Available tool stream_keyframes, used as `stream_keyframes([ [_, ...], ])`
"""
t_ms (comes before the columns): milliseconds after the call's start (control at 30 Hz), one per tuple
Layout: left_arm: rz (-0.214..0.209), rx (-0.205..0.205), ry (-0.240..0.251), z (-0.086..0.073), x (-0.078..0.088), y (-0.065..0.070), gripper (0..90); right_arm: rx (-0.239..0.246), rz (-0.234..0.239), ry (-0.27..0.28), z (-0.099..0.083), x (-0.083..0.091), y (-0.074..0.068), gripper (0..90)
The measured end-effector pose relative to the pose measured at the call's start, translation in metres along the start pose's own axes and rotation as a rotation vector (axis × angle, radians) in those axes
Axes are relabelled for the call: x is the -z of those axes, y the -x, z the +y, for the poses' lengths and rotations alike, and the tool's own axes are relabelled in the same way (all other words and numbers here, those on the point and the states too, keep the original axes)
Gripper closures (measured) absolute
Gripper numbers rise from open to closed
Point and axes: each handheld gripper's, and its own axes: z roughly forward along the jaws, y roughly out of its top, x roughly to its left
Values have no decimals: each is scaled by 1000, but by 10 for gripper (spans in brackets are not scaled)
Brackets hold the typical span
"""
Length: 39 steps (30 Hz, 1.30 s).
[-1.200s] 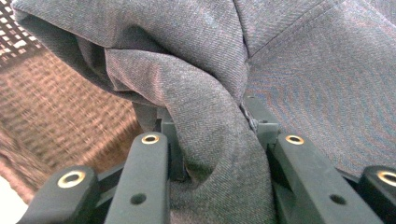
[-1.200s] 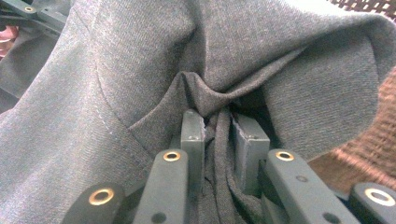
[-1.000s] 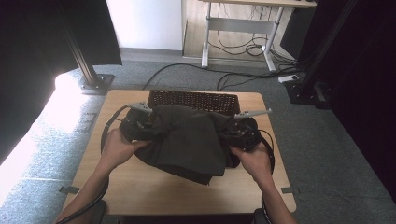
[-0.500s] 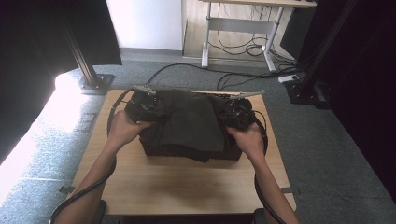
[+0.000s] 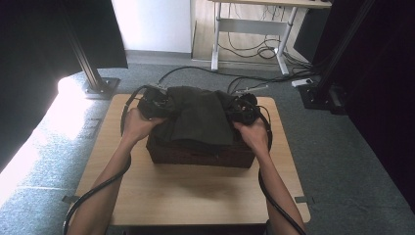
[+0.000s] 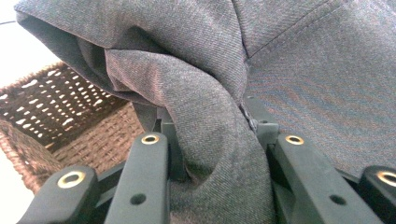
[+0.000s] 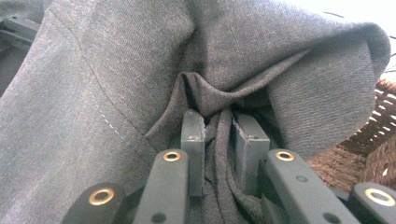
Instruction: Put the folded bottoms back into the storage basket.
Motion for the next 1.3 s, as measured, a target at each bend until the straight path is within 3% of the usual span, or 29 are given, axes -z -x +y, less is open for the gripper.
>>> stream_keyframes([
  [233,21,16,-19,0,-28,-14,669,-21,-29,-20,-1,-26,18,763],
  [667,58,20,-108,-4,-77,-33,666,-66,-81,-78,-15,-67,45,762],
  [1067,124,22,-196,-10,-102,-38,664,-69,-169,-163,-17,-94,47,759],
  [1300,128,26,-242,-15,-115,-40,661,-79,-189,-192,-24,-107,50,757],
])
